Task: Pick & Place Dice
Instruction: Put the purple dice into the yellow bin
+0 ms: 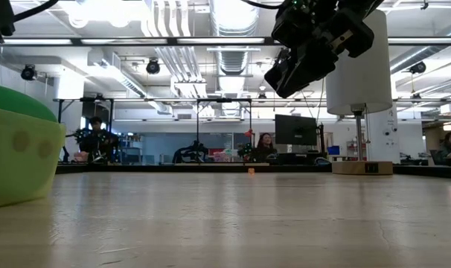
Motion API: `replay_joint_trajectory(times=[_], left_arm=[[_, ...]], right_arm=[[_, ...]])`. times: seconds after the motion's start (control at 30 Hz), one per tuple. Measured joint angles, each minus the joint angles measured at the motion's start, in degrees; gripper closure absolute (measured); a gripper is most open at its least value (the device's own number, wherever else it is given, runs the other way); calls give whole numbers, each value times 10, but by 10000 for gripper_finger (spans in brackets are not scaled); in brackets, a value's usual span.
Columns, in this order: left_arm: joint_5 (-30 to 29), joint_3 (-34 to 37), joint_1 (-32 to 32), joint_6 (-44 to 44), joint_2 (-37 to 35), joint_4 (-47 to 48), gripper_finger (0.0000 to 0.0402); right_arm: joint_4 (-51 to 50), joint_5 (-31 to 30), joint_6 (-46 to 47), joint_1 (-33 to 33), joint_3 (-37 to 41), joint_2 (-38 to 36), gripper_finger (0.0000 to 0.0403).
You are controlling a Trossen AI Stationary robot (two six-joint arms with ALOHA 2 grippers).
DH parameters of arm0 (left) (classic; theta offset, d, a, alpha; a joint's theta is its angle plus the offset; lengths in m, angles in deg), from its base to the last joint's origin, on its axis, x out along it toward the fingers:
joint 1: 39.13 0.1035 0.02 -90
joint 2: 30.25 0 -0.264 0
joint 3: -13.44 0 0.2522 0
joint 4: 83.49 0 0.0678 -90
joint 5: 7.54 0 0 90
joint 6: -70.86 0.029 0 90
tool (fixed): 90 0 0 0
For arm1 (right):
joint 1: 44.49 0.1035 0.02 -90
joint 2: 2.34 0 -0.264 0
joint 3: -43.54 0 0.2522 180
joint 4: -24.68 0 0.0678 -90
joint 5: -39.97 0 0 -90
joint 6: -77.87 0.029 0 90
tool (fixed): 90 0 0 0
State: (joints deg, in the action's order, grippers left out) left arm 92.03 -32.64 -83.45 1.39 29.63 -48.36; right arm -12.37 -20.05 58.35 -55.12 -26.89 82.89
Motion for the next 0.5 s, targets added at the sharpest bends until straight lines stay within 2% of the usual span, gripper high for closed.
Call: replay_joint_trajectory(times=[0.23,0.5], left_arm=[[11,0,0,5,0,-23,275],[21,0,0,6,0,-27,190]], right_arm=[[0,0,0,0,0,0,322],[0,0,0,0,0,0,312]])
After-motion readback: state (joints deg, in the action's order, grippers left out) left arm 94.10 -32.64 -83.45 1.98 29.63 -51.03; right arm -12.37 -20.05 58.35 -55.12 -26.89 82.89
